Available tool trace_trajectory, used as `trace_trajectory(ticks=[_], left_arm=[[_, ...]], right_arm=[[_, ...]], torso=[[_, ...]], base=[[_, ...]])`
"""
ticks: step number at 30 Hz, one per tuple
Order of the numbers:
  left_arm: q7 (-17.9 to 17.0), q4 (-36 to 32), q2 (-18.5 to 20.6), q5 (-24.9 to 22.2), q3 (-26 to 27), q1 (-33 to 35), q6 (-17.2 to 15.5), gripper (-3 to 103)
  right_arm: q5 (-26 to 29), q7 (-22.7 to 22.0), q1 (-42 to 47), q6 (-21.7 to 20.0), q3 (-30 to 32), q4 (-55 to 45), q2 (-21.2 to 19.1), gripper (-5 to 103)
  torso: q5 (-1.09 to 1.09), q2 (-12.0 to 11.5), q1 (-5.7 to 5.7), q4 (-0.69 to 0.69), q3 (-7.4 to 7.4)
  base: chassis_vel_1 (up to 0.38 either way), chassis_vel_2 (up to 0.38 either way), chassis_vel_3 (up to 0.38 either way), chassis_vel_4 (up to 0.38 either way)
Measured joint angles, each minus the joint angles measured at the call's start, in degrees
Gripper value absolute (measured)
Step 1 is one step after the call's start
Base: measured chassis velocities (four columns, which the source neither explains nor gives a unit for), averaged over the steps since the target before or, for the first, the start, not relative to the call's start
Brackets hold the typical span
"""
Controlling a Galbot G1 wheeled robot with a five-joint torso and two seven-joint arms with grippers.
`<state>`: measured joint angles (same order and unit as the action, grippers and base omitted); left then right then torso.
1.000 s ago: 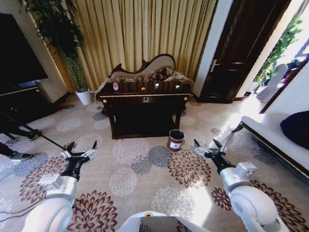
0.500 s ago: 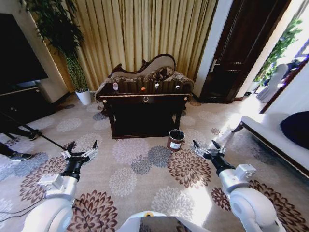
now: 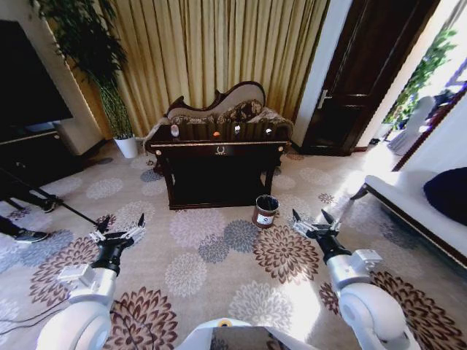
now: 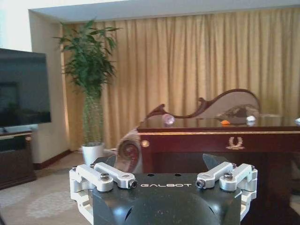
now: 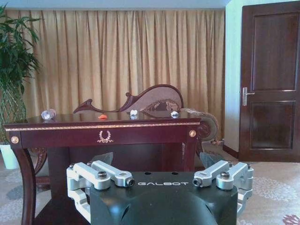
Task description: Move to the front of the table and place the trash on the table into the trash bin.
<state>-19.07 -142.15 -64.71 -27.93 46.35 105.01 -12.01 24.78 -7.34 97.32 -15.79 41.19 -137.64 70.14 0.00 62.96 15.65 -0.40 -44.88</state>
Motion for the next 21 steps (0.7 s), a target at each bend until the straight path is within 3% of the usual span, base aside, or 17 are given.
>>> trace_trajectory(ticks=[9, 16, 18, 21], left_arm=[[-0.46, 4.22, 0.94, -2.01, 4.72, -3.75, -1.34, 100], [3.42, 6.38, 0.71, -3.37, 9.82, -4.24, -1.69, 100], [5.95, 7.1, 0.25, -2.8, 11.51, -3.49, -0.96, 100], [6.73, 7.72, 0.2, -2.18, 11.72, -3.42, -0.14, 100]], right_arm=[[-4.8, 0.1, 2.36, 1.25, 1.83, 0.76, 1.64, 100], [-5.62, -0.06, 3.7, 1.78, 2.71, 0.4, 2.8, 100], [-6.12, -0.02, 3.97, 2.29, 2.72, 0.62, 3.29, 100], [-6.16, 0.02, 4.16, 2.58, 2.78, 0.85, 3.36, 100]], torso=[[0.0, 0.0, 0.0, -0.01, 0.0], [-0.01, 0.0, 0.0, 0.01, 0.0], [0.0, 0.0, 0.0, 0.02, 0.0], [0.01, 0.0, 0.0, 0.0, 0.0]], base=[[0.0, 0.0, 0.0, 0.0], [0.0, 0.0, 0.0, 0.0], [0.0, 0.0, 0.0, 0.0], [0.0, 0.0, 0.0, 0.0]])
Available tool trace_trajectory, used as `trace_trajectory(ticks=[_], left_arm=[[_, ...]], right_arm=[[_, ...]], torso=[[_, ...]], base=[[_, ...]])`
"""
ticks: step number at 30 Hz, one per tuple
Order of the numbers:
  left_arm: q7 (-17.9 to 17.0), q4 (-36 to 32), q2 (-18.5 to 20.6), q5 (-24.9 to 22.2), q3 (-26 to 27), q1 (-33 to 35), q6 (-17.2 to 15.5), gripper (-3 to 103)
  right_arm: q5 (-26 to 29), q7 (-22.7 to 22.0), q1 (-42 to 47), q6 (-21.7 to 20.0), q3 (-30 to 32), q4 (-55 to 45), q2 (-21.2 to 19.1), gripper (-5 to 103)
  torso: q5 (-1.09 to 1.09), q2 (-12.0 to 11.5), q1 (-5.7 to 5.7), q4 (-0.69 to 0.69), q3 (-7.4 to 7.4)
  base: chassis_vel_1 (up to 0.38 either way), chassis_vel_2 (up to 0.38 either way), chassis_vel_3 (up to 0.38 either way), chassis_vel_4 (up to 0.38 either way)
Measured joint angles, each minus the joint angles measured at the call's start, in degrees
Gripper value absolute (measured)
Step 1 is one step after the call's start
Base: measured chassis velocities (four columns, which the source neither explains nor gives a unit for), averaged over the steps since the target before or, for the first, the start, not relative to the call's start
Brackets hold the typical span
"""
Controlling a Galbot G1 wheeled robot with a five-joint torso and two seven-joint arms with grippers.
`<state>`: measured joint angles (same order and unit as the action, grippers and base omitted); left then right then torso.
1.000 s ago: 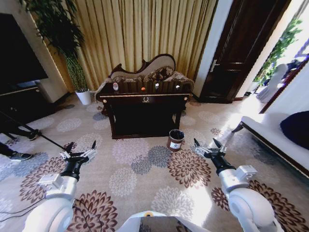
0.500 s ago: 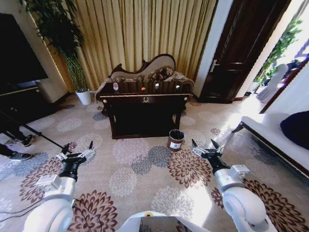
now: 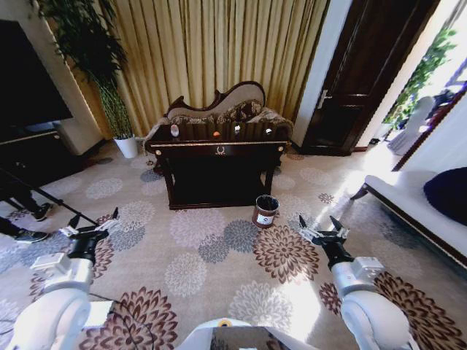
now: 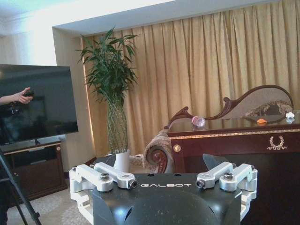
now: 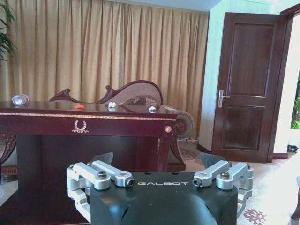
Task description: Move to the front of the table and place the trash on the table into the trash bin.
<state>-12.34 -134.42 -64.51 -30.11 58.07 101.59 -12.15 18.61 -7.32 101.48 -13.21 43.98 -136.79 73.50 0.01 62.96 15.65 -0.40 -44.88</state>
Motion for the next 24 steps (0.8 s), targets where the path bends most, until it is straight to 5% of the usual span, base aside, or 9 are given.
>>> trace_trajectory(ticks=[24], left_arm=[[-0.05, -1.69, 0.59, 1.23, -5.41, -1.06, -0.66, 100]], right_arm=[[3.83, -1.07, -1.34, -0.96, 0.1, -0.39, -3.69, 100]], torso=[[-0.02, 0.0, 0.0, 0.0, 0.0]], base=[[0.0, 0.0, 0.0, 0.0]])
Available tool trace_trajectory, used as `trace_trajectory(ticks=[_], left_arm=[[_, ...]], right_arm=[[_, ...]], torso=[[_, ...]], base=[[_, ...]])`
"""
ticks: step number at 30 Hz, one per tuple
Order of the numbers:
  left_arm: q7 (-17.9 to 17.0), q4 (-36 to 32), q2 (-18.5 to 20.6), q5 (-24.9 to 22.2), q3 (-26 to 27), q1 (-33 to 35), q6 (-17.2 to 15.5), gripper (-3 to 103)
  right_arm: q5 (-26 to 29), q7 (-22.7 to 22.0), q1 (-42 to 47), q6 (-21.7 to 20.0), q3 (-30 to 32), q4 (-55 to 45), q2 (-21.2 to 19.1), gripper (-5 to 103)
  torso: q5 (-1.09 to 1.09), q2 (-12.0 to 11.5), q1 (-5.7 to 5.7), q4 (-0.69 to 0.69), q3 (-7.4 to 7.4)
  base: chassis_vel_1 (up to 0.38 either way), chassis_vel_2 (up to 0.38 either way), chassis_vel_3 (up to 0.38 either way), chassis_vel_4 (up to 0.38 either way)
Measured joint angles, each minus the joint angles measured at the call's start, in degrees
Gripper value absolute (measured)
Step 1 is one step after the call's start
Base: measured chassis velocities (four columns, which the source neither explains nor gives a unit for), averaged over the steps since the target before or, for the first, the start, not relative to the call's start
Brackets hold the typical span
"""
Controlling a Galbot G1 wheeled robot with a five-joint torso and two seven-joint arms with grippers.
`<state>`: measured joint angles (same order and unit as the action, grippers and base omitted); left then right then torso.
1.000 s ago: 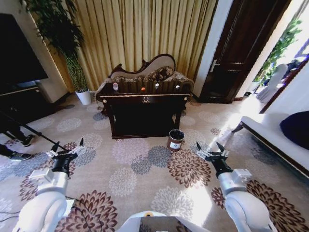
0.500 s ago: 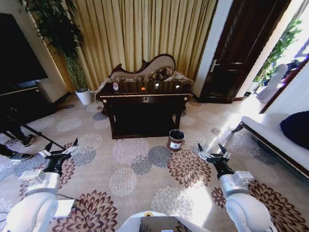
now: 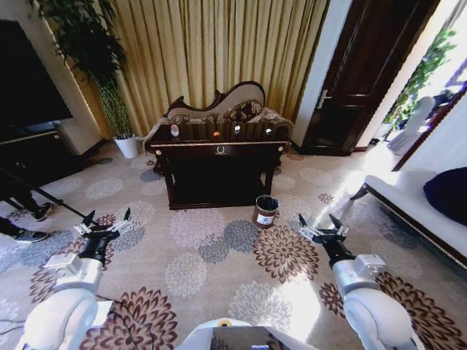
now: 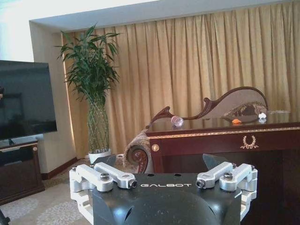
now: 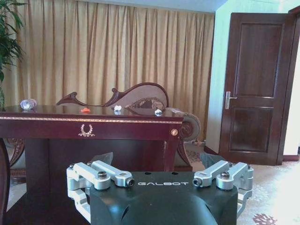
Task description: Move to the front of the table and place the trash on the table into the trash bin.
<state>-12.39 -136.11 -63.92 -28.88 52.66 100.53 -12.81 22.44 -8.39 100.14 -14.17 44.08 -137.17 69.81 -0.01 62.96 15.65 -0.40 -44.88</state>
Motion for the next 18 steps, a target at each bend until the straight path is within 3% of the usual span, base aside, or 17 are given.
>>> trace_trajectory(ticks=[18], left_arm=[[0.04, 0.03, 0.33, -0.17, -0.22, -0.44, 0.1, 100]], right_arm=[[0.49, 0.14, -1.16, 0.0, -0.63, 0.58, 0.43, 100]], torso=[[0.01, 0.0, 0.0, 0.0, 0.0]], base=[[0.0, 0.0, 0.0, 0.0]])
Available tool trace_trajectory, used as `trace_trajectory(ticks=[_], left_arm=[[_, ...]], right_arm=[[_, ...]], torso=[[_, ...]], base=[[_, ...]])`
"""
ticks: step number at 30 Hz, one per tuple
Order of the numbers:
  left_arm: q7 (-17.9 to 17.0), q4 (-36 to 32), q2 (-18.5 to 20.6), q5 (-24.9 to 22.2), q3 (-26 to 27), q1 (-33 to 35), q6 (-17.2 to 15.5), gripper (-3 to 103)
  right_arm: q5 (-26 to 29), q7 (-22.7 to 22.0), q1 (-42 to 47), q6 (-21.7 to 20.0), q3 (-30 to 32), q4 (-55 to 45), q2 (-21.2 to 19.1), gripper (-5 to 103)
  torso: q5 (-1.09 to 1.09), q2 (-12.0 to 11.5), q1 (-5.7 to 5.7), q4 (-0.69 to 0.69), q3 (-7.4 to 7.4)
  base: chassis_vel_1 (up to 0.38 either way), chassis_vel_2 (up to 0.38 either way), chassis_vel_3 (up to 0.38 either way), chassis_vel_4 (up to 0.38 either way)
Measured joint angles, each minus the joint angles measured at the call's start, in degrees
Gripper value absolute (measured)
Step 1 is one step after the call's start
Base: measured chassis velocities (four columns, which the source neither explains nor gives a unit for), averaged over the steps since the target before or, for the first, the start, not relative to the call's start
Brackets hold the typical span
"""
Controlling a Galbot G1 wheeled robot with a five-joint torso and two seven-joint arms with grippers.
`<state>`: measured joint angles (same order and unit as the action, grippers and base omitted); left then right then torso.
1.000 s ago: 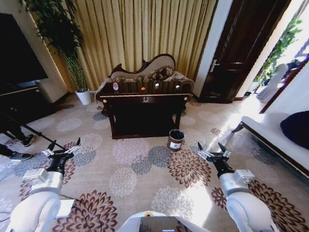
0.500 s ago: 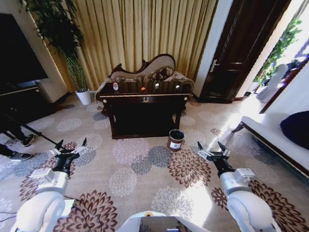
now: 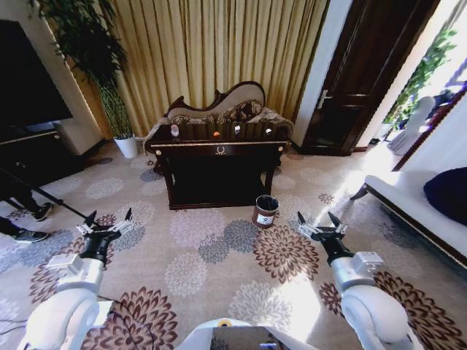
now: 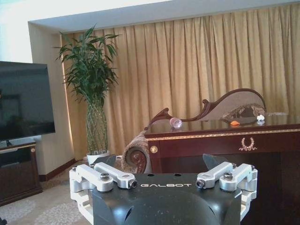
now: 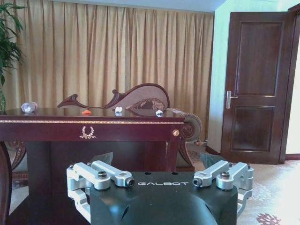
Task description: Move to the front of the table and place the trash on the table into the trash bin.
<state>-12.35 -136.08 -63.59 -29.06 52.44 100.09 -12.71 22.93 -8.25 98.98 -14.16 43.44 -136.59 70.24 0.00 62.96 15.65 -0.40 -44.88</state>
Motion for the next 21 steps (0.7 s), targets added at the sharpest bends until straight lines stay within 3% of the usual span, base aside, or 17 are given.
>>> trace_trajectory(ticks=[10, 21], left_arm=[[0.0, 0.02, 0.22, 0.05, -0.23, -0.06, 0.02, 100], [0.08, 0.14, 0.2, 0.07, -0.3, -0.06, 0.09, 100]], right_arm=[[-0.28, 1.21, -0.14, 0.87, -0.32, 0.76, 0.7, 100], [-0.79, 2.42, 0.09, 1.13, -0.74, 0.85, 0.83, 100]], torso=[[0.0, 0.0, 0.0, 0.0, 0.0], [0.0, -0.01, 0.01, 0.0, -0.01]], base=[[-0.004, 0.006, 0.005, -0.003], [-0.12, 0.124, 0.116, -0.141]])
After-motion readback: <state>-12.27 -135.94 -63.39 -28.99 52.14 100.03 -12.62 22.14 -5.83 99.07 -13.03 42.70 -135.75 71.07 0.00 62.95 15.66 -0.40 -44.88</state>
